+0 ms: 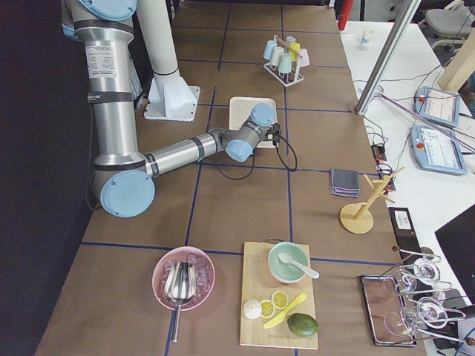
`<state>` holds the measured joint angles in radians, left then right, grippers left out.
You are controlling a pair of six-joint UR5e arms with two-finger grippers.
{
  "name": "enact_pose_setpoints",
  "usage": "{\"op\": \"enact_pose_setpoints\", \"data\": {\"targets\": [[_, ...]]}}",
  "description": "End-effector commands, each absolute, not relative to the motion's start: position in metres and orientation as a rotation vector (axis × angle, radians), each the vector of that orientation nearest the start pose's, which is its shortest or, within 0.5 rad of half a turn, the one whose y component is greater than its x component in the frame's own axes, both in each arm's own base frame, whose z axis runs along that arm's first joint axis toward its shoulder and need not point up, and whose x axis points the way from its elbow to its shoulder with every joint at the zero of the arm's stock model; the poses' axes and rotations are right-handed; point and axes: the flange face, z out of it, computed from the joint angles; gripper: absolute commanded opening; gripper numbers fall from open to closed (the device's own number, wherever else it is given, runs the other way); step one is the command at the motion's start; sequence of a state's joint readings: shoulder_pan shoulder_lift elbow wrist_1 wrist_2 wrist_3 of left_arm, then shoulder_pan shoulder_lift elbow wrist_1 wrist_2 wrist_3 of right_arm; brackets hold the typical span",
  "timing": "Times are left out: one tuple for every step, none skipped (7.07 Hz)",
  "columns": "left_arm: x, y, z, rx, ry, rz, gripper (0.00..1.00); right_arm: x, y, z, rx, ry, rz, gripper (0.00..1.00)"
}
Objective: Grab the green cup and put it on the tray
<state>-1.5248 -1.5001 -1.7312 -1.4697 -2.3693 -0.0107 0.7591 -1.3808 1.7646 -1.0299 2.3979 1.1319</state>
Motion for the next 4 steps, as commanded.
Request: {"op": "enact_pose_setpoints", "data": {"targets": [[-0.041, -0.462, 0.621, -0.031, 0.8, 0.03, 1.0, -0.442, -0.414, 0.331, -0.14, -1.093, -0.089, 0.0], [-0.041, -0.462, 0.621, -0.031, 0.8, 0.03, 1.0, -0.459, -0.409, 0.315, -0.158, -1.079, -0.073, 0.0], [-0.04, -0.462, 0.619, -0.029, 0.802, 0.031, 1.0, -0.471, -0.398, 0.314, -0.168, -1.068, -0.06, 0.0], [-0.041, -0.457, 0.621, -0.033, 0.803, 0.029, 1.0, -0.489, -0.383, 0.315, -0.173, -1.042, -0.003, 0.0]]}}
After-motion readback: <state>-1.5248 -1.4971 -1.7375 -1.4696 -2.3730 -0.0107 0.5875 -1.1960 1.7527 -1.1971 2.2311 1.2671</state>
